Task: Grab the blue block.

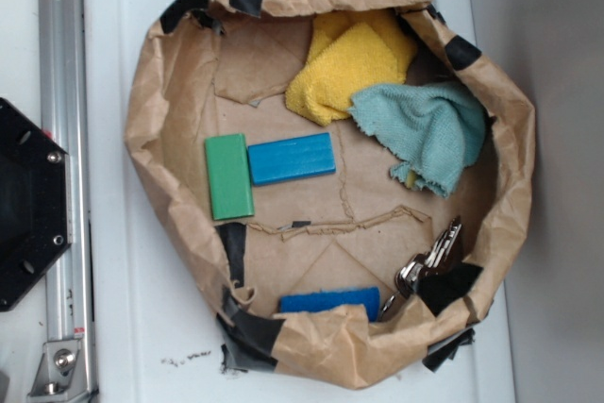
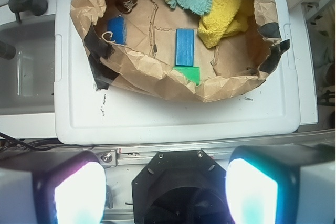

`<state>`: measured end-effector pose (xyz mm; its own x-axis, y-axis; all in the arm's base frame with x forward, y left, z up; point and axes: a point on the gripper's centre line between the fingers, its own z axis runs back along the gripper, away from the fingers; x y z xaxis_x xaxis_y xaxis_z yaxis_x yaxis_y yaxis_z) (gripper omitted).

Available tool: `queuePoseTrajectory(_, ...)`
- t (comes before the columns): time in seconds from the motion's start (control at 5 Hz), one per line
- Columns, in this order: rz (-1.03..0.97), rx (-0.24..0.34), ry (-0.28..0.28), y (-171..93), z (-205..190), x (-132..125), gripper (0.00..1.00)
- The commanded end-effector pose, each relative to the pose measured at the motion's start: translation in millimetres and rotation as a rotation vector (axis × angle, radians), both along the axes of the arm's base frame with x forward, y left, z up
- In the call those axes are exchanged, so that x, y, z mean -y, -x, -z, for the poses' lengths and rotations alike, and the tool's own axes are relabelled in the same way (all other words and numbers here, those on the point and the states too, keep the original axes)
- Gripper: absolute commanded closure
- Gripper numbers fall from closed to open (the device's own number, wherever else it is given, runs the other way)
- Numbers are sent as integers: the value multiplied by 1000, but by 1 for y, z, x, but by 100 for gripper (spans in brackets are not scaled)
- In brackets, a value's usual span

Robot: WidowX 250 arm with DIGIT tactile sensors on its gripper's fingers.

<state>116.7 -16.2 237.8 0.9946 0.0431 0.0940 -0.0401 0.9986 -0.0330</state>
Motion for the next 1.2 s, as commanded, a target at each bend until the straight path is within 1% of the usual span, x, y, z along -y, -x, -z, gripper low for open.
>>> queuePoseTrajectory(0.0, 0, 0, 0, 0, 0, 0, 0)
queuePoseTrajectory(0.2, 15, -56, -31, -24, 28, -8, 0)
queuePoseTrajectory(1.0, 15, -56, -31, -24, 28, -8, 0)
